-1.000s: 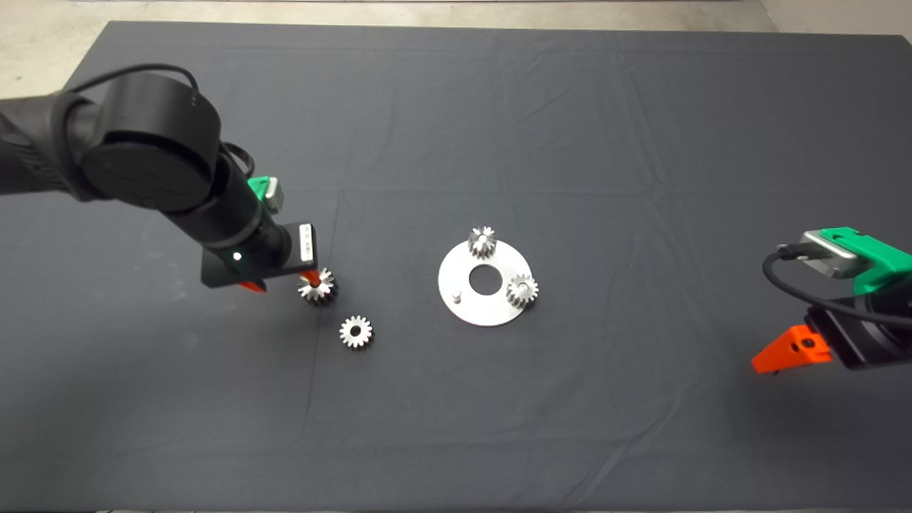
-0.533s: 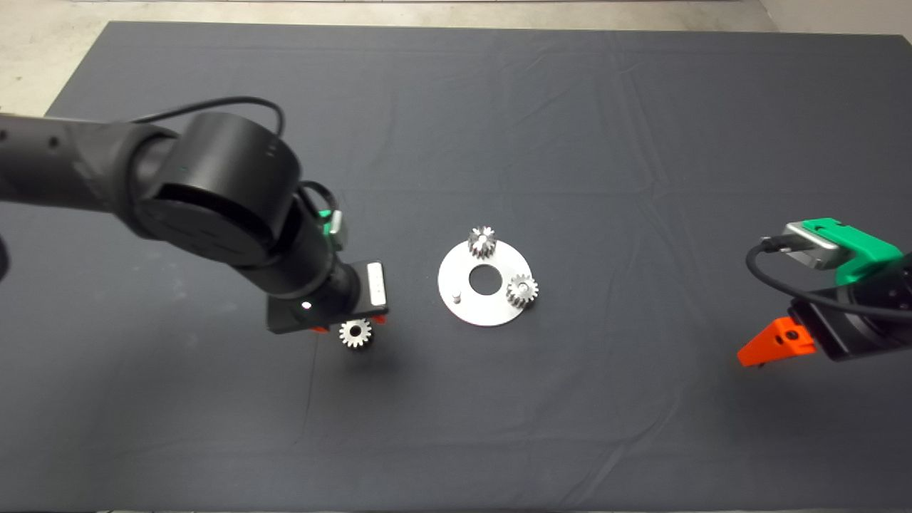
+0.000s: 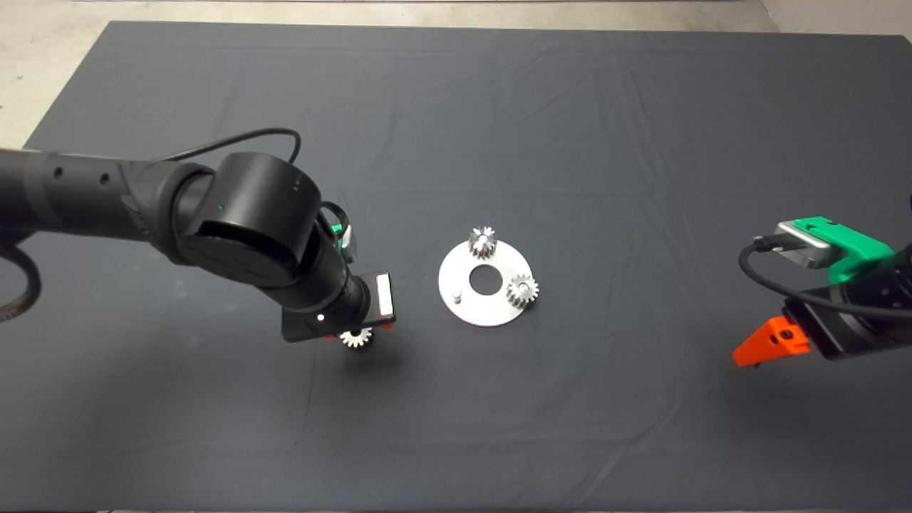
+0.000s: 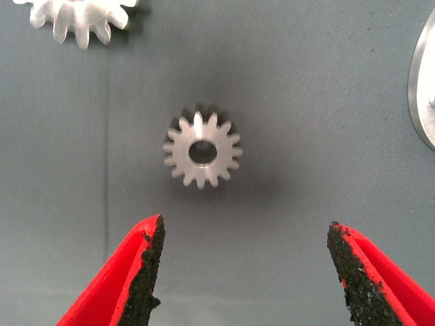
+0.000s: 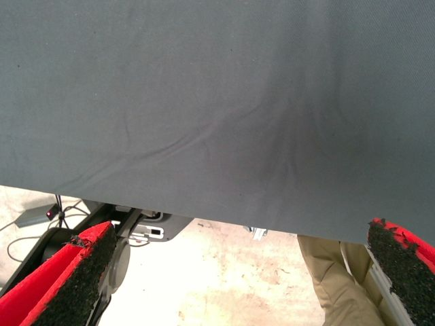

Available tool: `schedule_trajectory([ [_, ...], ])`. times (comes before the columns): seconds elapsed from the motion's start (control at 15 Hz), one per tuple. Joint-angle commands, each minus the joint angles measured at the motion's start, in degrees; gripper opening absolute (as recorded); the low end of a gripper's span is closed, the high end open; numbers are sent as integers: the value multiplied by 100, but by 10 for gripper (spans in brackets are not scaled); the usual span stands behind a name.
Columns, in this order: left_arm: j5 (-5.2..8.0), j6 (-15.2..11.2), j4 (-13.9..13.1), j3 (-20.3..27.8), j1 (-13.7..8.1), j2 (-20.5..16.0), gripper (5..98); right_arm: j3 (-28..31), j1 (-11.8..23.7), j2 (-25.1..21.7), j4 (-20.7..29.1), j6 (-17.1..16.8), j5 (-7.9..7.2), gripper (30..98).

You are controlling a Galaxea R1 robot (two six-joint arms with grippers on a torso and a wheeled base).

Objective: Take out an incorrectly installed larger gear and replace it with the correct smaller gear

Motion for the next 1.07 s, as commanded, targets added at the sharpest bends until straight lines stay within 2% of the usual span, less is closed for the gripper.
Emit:
schedule_trajectory([
  [0.0, 208, 318, 53, -288, -96, -51, 597, 26, 142, -7, 230, 29, -545, 977],
  [0.07, 208, 374, 61, -311, -96, -65, 632, 26, 142, -16, 230, 29, -545, 977],
  [0.2, 208, 411, 70, -366, -50, -91, 644, 34, 135, -33, 239, 29, -545, 977],
  [0.33, 226, 427, 193, -357, 19, -135, 688, 26, 142, -33, 235, 29, -545, 977],
  [0.67, 217, 436, 228, -328, 80, -249, 776, 17, 142, -25, 230, 29, -545, 977],
  [0.73, 217, 435, 237, -329, 148, -258, 793, 17, 151, -33, 239, 29, -554, 977],
  [1.0, 199, 374, 307, -294, 304, -241, 793, 12, 151, -33, 235, 29, -554, 977],
])
